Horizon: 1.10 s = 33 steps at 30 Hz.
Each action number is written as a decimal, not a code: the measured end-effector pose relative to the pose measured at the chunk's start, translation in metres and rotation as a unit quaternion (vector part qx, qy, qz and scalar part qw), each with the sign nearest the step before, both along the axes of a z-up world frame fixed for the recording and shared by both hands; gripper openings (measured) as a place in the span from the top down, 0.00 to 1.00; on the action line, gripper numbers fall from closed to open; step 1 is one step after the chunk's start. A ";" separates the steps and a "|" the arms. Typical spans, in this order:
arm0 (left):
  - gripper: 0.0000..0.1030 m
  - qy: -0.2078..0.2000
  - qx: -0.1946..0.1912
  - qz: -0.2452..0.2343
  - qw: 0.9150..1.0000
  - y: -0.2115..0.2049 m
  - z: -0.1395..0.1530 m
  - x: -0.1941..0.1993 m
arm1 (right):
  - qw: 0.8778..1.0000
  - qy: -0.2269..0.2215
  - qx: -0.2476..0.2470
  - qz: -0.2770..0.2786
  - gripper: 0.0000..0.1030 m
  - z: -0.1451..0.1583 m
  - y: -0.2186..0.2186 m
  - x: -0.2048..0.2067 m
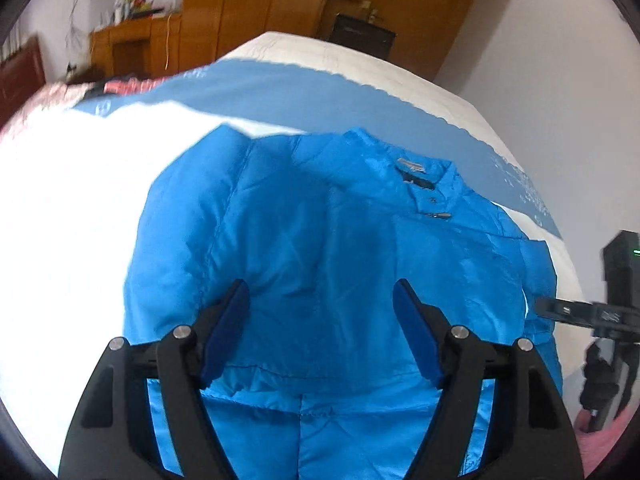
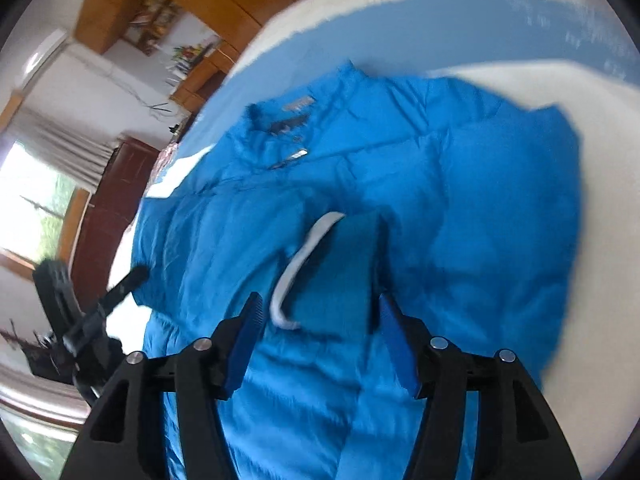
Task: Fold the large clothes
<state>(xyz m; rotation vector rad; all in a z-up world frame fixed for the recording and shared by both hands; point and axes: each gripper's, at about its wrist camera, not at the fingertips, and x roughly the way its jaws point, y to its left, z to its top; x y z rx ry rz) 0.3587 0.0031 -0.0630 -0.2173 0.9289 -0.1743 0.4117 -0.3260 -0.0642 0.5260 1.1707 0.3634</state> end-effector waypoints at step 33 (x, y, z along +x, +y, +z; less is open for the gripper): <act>0.31 -0.016 0.069 0.008 0.997 -0.005 0.031 0.005 | 0.978 -0.138 -0.138 -0.076 0.85 0.053 -0.033 -0.040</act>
